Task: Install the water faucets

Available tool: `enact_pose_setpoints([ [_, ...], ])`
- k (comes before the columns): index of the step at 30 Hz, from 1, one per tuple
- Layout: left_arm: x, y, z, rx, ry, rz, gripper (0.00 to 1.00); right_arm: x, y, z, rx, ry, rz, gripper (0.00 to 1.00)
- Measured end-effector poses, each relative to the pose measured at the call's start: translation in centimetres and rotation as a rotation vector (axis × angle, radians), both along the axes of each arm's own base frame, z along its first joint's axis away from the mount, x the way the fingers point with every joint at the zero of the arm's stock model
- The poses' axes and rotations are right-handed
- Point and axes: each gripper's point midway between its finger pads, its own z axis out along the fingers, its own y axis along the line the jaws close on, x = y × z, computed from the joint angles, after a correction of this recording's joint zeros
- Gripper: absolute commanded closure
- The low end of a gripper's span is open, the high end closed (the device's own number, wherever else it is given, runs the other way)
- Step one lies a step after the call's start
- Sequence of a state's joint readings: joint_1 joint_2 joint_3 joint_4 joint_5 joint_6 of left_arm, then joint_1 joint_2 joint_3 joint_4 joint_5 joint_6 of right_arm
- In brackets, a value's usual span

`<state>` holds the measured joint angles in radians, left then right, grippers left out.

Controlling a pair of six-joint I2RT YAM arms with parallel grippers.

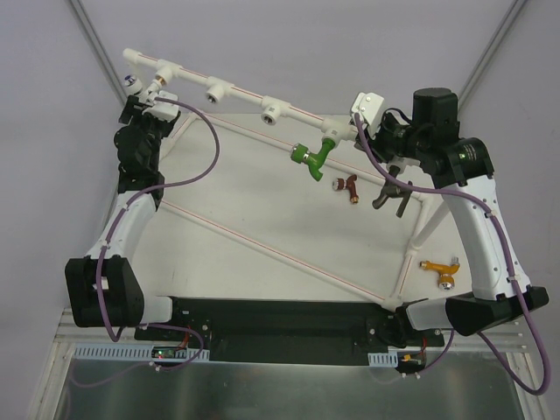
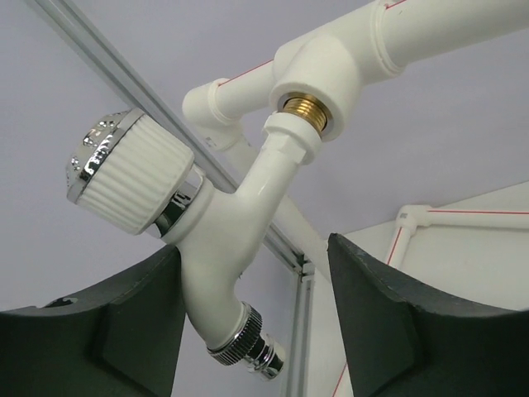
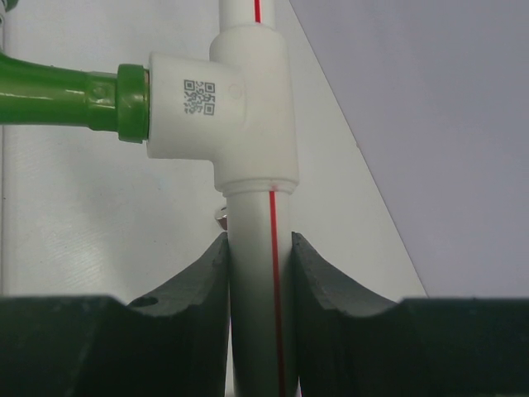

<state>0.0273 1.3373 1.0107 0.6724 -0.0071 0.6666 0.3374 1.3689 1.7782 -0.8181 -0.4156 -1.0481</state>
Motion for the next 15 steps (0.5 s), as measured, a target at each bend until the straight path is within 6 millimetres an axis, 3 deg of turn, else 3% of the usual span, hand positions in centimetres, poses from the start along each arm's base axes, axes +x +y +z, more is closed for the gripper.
enact_pose_setpoints([
  [7, -0.8, -1.0, -0.5, -0.132, 0.004, -0.106, 0.15, -0.1, 0.1, 0.0, 0.0, 0.0, 0.004, 0.98],
  [15, -3.0, -0.6, -0.7, -0.368, 0.027, -0.292, 0.1, -0.1, 0.2, 0.0, 0.0, 0.0, 0.007, 0.98],
])
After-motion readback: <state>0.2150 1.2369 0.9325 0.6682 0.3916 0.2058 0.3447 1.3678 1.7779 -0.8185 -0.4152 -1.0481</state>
